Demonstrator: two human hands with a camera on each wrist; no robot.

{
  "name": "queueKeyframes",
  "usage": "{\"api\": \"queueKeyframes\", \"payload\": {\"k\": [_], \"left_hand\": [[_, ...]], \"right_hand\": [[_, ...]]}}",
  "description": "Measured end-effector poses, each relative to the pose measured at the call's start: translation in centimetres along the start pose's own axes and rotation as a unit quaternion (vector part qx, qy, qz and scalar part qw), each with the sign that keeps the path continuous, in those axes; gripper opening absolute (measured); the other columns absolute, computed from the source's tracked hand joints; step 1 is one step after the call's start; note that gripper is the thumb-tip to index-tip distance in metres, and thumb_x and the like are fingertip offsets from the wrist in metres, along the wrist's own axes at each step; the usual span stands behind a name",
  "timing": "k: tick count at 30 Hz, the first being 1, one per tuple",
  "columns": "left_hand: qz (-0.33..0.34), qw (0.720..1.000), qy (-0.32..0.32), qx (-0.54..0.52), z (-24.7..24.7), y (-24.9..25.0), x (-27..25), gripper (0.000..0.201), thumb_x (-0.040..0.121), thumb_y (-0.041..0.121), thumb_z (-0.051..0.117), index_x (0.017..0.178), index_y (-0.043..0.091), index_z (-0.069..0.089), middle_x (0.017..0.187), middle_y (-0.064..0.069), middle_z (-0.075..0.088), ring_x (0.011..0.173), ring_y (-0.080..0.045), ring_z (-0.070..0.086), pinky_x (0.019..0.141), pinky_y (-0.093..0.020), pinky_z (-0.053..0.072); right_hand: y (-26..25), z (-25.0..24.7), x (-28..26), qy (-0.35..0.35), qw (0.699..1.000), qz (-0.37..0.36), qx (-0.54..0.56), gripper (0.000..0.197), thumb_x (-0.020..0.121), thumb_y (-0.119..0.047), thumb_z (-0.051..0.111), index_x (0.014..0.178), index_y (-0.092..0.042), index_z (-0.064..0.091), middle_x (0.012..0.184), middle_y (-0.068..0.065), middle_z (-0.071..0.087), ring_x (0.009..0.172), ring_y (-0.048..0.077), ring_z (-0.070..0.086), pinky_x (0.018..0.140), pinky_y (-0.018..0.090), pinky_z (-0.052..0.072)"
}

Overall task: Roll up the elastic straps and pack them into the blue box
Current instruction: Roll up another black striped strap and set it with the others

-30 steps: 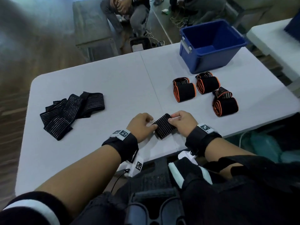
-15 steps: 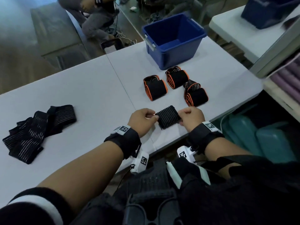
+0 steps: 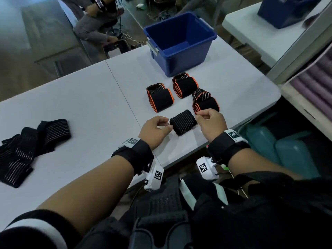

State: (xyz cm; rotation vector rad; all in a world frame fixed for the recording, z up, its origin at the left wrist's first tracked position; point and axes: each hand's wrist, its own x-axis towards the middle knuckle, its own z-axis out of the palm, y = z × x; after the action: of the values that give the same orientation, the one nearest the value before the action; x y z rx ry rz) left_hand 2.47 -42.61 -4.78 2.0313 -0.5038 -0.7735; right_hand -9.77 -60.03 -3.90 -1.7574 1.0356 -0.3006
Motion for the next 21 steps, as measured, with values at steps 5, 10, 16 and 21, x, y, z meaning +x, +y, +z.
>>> {"api": "queueKeyframes", "payload": {"k": [5, 10, 16, 21], "left_hand": [[-0.017, 0.998, 0.051, -0.028, -2.2, -1.5, -0.4, 0.020, 0.087, 0.036, 0.071, 0.105, 0.030, 0.065, 0.101, 0.007, 0.071, 0.090, -0.020, 0.070, 0.090, -0.047, 0.057], [-0.042, 0.991, 0.116, -0.053, -6.5, -3.5, -2.2, 0.020, 0.075, 0.045, 0.068, 0.092, 0.036, 0.064, 0.097, 0.008, 0.071, 0.091, -0.018, 0.070, 0.089, -0.048, 0.057], [-0.075, 0.971, 0.220, -0.062, -13.7, -8.2, -6.2, 0.020, 0.075, 0.043, 0.068, 0.092, 0.036, 0.063, 0.095, 0.007, 0.071, 0.085, -0.017, 0.069, 0.087, -0.048, 0.058], [-0.104, 0.944, 0.309, -0.049, -19.6, -12.4, -10.3, 0.019, 0.086, 0.032, 0.070, 0.104, 0.027, 0.065, 0.097, 0.010, 0.068, 0.092, -0.018, 0.068, 0.090, -0.050, 0.057]], "right_hand": [[-2.1, 1.6, 0.1, -0.049, 0.998, -0.027, 0.007, 0.006, 0.090, -0.024, 0.066, 0.096, -0.023, 0.065, 0.088, 0.000, 0.069, 0.086, 0.018, 0.069, 0.078, 0.038, 0.060], [-5.3, 6.9, -1.1, -0.128, 0.989, -0.077, -0.006, 0.006, 0.090, -0.023, 0.066, 0.088, -0.027, 0.062, 0.075, -0.003, 0.066, 0.067, 0.013, 0.064, 0.064, 0.034, 0.052], [-8.8, 14.4, -3.5, -0.227, 0.966, -0.121, -0.032, 0.006, 0.090, -0.018, 0.066, 0.096, -0.017, 0.064, 0.080, 0.000, 0.067, 0.066, 0.011, 0.065, 0.062, 0.026, 0.050], [-11.1, 20.1, -6.1, -0.292, 0.943, -0.147, -0.062, 0.009, 0.090, -0.017, 0.066, 0.098, -0.014, 0.066, 0.085, 0.005, 0.068, 0.075, 0.020, 0.069, 0.068, 0.033, 0.055]]}}
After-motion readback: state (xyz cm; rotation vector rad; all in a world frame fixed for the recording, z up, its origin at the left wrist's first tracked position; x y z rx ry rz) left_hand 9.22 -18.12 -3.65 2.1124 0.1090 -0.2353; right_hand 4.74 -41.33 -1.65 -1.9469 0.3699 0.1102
